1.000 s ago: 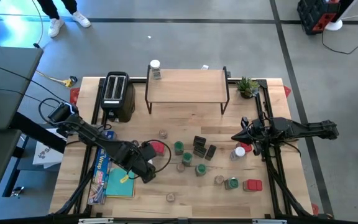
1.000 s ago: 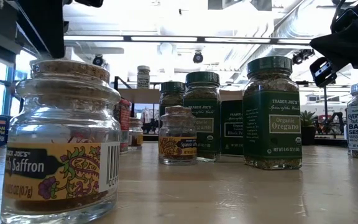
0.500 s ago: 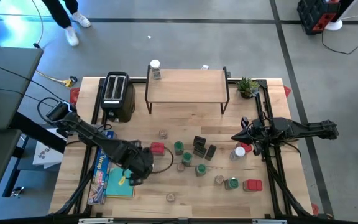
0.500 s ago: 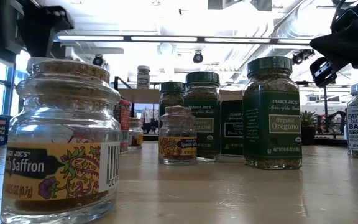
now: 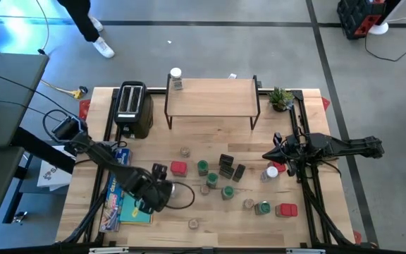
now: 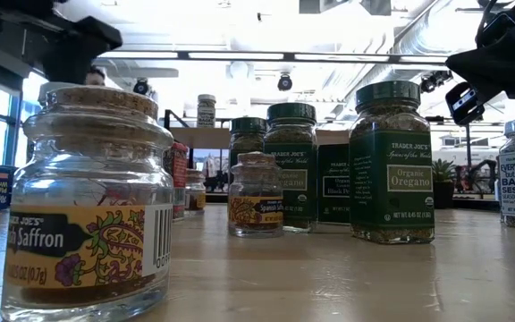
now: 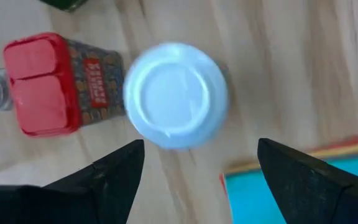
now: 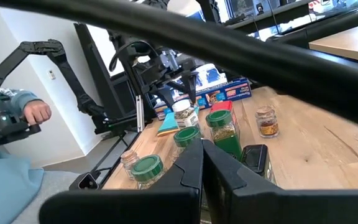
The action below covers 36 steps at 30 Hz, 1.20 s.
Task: Shelf spices
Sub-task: Put the left white seasoning bottle on the shelf aligned with the other white seasoning bottle
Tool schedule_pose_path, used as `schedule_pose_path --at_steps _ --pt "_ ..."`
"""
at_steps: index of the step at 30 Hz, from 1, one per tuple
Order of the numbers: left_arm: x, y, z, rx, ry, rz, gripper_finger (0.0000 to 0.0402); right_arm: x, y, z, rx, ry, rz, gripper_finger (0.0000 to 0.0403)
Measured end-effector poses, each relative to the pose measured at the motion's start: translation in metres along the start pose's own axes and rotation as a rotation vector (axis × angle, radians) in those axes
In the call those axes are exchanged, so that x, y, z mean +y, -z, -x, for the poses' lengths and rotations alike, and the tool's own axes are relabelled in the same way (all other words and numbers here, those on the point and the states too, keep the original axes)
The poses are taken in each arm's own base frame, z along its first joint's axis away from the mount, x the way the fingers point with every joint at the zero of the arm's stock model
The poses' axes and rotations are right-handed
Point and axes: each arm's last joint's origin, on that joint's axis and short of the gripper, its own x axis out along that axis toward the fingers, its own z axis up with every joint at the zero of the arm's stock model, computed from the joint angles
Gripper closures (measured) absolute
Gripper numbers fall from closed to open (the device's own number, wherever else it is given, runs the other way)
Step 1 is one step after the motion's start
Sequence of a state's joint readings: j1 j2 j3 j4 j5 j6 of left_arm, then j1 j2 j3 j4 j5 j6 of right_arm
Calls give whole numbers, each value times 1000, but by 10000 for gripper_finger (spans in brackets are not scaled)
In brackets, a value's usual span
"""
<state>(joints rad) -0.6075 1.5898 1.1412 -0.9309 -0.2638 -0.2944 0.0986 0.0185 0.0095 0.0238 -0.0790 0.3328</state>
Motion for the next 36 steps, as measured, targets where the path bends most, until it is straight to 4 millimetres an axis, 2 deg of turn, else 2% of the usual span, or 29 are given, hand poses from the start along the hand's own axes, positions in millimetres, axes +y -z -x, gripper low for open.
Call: schedule_pose_path --at_steps 7,17,30,36 --pt "9 -14 -3 -89 65 38 92 0 0 0 0 0 0 403" --pt "17 -16 -5 -91 58 30 92 0 0 0 0 0 0 403" --pt "15 -23 -4 -169 69 -338 92 0 0 0 -1 0 0 403" --pt "20 -24 -5 -170 59 -384 92 0 0 0 0 0 0 403"
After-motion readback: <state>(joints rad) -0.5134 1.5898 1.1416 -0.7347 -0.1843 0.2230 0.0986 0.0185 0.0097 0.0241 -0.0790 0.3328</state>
